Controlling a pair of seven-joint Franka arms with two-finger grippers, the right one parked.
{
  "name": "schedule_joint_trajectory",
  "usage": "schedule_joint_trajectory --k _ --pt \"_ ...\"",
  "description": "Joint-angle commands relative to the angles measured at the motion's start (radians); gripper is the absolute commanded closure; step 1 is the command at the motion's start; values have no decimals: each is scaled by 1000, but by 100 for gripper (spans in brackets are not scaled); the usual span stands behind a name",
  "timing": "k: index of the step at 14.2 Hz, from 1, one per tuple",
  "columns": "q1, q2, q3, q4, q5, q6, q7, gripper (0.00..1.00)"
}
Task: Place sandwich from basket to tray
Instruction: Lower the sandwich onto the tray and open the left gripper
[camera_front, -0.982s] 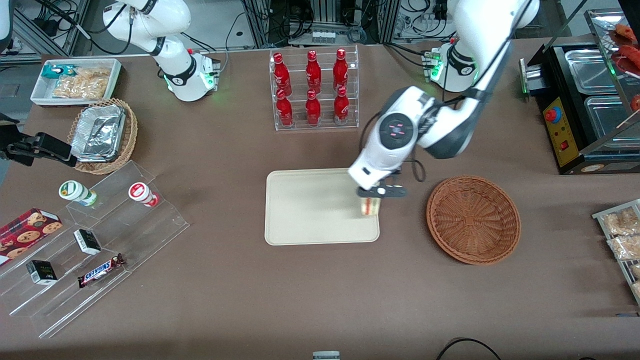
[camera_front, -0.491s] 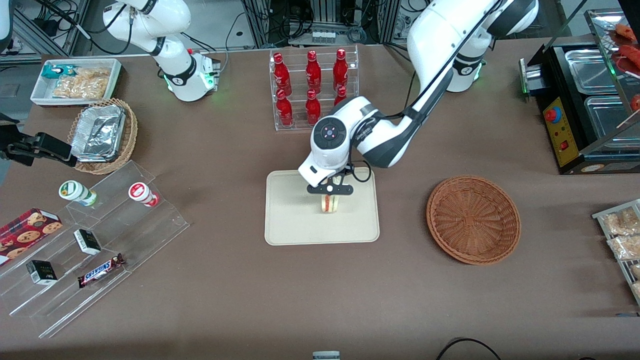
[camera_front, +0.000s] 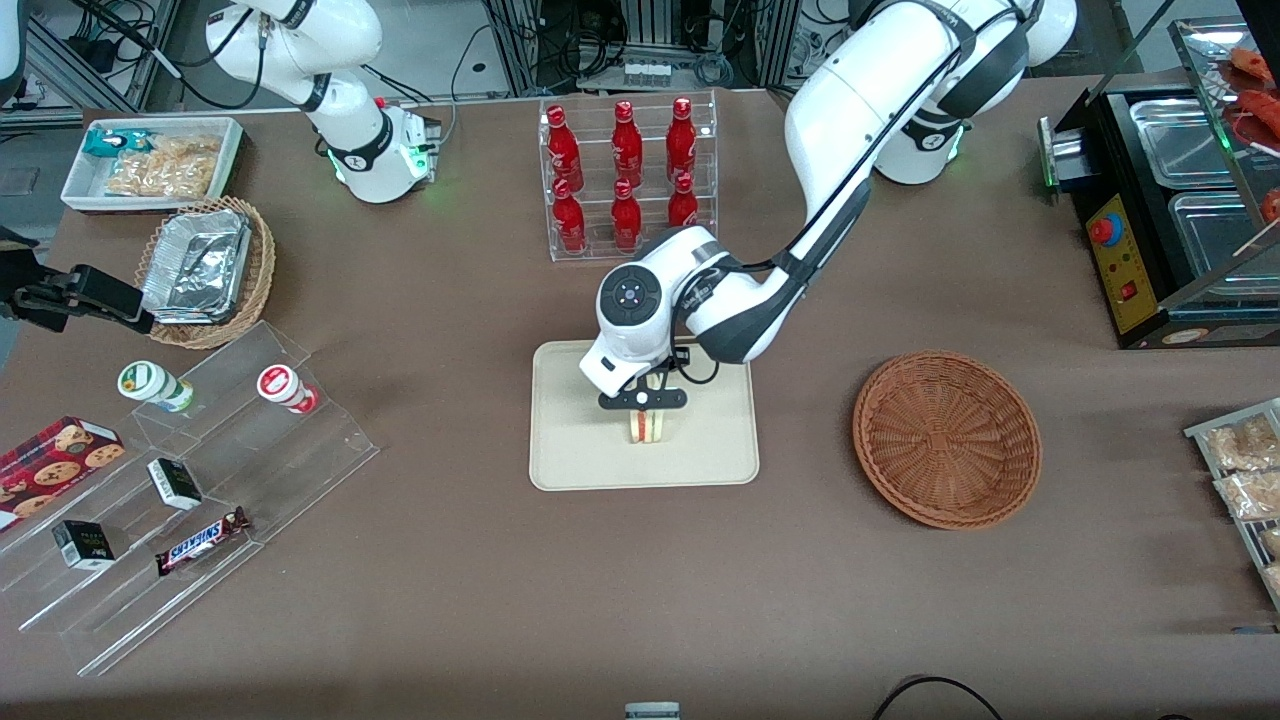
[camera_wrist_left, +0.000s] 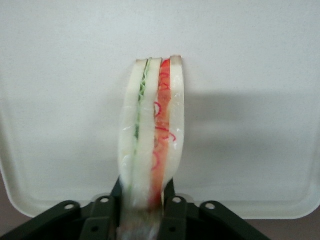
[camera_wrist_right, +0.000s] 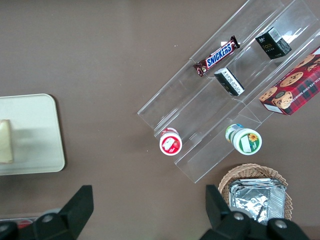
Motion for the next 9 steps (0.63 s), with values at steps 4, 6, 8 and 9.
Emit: schedule_joint_trajectory --k 4,6,8,9 --pt "-15 3 18 47 20 -4 -30 0" --pt "-17 -30 44 45 17 -12 -30 0" --pt "-5 -68 44 37 17 -20 -44 0" --pt "9 -98 44 34 12 -44 -44 0"
